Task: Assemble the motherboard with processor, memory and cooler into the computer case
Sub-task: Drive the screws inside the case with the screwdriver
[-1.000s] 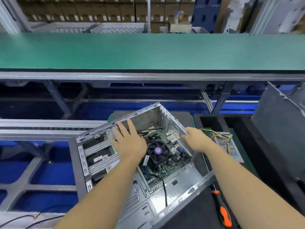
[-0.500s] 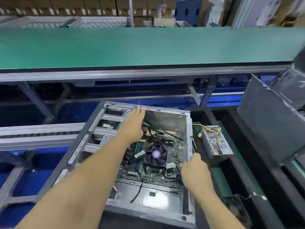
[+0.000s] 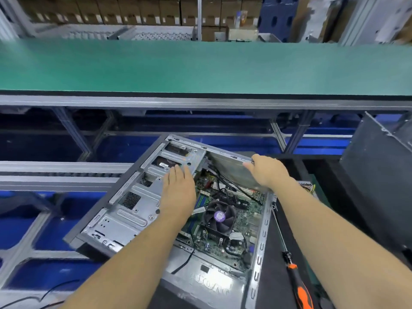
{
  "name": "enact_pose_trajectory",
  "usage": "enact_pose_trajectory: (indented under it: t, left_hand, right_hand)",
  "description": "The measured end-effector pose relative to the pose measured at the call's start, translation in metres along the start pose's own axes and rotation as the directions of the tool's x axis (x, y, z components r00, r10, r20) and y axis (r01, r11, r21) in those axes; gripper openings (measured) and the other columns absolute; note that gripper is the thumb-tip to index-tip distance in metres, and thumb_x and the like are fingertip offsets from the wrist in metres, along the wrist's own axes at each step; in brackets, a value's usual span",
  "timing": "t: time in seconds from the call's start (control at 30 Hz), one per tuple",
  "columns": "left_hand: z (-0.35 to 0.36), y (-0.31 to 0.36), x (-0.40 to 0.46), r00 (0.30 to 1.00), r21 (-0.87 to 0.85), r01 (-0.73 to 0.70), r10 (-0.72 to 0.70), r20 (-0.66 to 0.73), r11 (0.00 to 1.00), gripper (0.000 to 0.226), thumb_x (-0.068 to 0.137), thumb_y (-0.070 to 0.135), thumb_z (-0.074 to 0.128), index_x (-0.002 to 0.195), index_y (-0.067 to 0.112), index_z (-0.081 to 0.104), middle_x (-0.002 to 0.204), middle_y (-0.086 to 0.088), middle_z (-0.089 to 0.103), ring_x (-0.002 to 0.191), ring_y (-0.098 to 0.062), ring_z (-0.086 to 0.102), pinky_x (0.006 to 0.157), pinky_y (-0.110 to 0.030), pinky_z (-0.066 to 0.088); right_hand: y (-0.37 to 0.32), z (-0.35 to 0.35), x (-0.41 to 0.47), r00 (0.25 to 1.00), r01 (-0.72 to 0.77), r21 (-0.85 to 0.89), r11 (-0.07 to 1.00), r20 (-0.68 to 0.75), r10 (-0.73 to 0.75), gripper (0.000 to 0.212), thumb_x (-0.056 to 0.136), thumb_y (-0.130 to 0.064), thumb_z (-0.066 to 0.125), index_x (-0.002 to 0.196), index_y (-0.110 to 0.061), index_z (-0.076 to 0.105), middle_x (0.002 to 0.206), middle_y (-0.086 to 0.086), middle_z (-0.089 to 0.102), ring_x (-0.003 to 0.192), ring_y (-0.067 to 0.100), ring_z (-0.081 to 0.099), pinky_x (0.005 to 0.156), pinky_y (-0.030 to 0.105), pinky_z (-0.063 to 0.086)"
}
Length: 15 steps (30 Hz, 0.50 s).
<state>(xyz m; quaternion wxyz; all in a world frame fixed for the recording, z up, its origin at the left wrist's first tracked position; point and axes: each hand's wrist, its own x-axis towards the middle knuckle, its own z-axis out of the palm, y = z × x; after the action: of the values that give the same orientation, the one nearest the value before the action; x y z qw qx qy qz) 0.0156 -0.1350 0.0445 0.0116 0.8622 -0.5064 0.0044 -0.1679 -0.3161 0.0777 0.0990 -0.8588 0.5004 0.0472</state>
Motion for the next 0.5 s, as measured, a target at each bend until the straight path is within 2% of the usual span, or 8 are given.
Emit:
enact_pose_trajectory:
  t: [0.07, 0.17, 0.27, 0.37, 0.43, 0.5]
  left_hand:
    - [0.003, -0.001, 0.007, 0.999, -0.003, -0.042, 0.042, -0.02, 0.999, 0.074, 0.1, 0.009, 0.045, 0.156, 0.002, -0.001, 0.163, -0.022, 0.007, 0.152, -0.035, 0.004, 0.124, -0.046, 0.005]
    - [0.006, -0.019, 0.026, 0.976, -0.029, -0.217, 0.215, -0.035, 0.976, 0.077, 0.096, 0.005, 0.048, 0.158, 0.007, 0.003, 0.163, -0.016, 0.01, 0.151, -0.031, 0.007, 0.124, -0.041, 0.011]
    - [0.004, -0.035, 0.054, 0.904, -0.018, -0.427, 0.426, -0.038, 0.904, 0.075, 0.096, 0.007, 0.046, 0.159, 0.019, 0.007, 0.165, -0.005, 0.013, 0.151, -0.024, 0.013, 0.123, -0.038, 0.019]
    - [0.007, -0.031, 0.072, 0.811, 0.018, -0.584, 0.584, -0.035, 0.812, 0.064, 0.102, 0.016, 0.043, 0.158, 0.026, 0.013, 0.165, 0.003, 0.017, 0.15, -0.019, 0.019, 0.122, -0.037, 0.021]
    - [0.008, -0.019, 0.075, 0.778, -0.013, -0.628, 0.626, -0.049, 0.778, 0.058, 0.105, 0.02, 0.04, 0.157, 0.031, 0.016, 0.164, 0.006, 0.02, 0.15, -0.017, 0.018, 0.122, -0.037, 0.021]
    - [0.008, -0.011, 0.073, 0.784, -0.052, -0.621, 0.619, -0.05, 0.782, 0.054, 0.107, 0.023, 0.036, 0.157, 0.033, 0.019, 0.164, 0.004, 0.021, 0.151, -0.019, 0.017, 0.121, -0.038, 0.021]
  right_hand:
    - [0.002, 0.007, -0.01, 0.996, -0.015, -0.012, 1.0, -0.09, 0.014, 0.047, 0.106, -0.053, 0.029, 0.114, -0.013, 0.051, 0.11, 0.01, 0.067, 0.096, 0.033, 0.063, 0.082, 0.043, 0.05]
    - [0.001, 0.015, -0.044, 0.985, -0.093, -0.027, 0.995, -0.149, 0.088, 0.047, 0.106, -0.053, 0.027, 0.112, -0.013, 0.05, 0.106, 0.008, 0.068, 0.095, 0.033, 0.065, 0.073, 0.039, 0.049]
    - [-0.005, 0.028, -0.097, 0.973, -0.169, -0.043, 0.985, -0.17, 0.159, 0.05, 0.105, -0.055, 0.023, 0.115, -0.013, 0.05, 0.105, 0.007, 0.07, 0.095, 0.031, 0.067, 0.065, 0.036, 0.042]
    - [-0.022, 0.041, -0.153, 0.965, -0.24, -0.076, 0.968, -0.131, 0.229, 0.044, 0.104, -0.056, 0.02, 0.098, -0.02, 0.044, 0.093, 0.0, 0.069, 0.087, 0.024, 0.07, 0.053, 0.032, 0.033]
    - [-0.024, 0.044, -0.174, 0.955, -0.29, -0.089, 0.953, -0.091, 0.282, 0.044, 0.103, -0.059, 0.022, 0.095, -0.022, 0.044, 0.088, -0.003, 0.068, 0.082, 0.023, 0.07, 0.047, 0.031, 0.029]
    - [-0.017, 0.042, -0.172, 0.948, -0.306, -0.016, 0.952, -0.096, 0.303, 0.046, 0.101, -0.061, 0.026, 0.102, -0.02, 0.049, 0.093, 0.001, 0.068, 0.086, 0.027, 0.068, 0.054, 0.031, 0.04]
